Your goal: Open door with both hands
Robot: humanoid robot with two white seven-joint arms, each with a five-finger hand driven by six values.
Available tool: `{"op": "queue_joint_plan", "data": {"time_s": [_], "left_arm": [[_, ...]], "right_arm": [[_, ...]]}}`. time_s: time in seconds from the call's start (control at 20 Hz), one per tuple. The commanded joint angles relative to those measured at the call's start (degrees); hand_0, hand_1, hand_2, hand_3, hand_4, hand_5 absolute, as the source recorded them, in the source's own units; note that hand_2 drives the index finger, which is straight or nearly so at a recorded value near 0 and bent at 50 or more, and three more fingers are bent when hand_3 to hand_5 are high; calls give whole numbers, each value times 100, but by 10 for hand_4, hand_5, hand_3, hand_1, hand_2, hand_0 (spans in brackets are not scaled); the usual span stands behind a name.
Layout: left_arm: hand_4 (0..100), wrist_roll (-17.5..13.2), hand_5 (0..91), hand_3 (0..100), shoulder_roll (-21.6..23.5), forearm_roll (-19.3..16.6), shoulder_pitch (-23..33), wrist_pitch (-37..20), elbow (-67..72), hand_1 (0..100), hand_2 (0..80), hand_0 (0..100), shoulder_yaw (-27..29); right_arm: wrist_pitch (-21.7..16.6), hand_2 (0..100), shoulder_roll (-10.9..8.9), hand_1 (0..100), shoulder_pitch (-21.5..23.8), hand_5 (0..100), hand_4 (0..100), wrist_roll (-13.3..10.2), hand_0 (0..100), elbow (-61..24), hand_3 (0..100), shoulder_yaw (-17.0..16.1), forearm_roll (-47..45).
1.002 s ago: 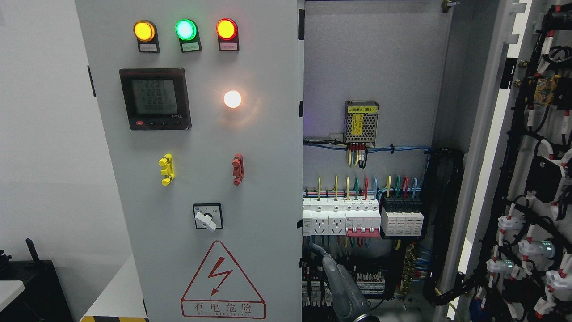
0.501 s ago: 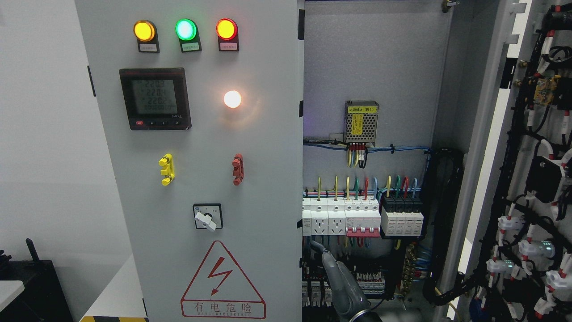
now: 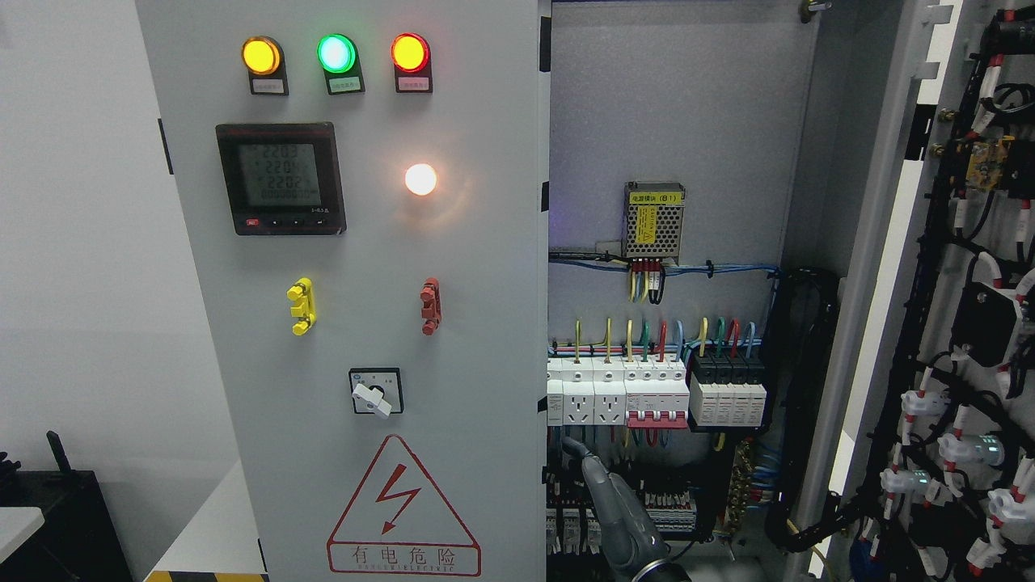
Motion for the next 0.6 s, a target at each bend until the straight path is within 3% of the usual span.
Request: {"op": "queue_joint_plan", "data": {"time_s": [0.0,0.55], "left_arm": [[42,0,0,0,0,0,0,2,132,0,0,0,0],[42,0,0,0,0,0,0,2,132,0,0,0,0]], "right_arm": [[142,0,193,0,-54,0,0,3,0,67,0,4,-161],[151,0,237,0,-124,0,0,29,0,41,0,22,-170]]}}
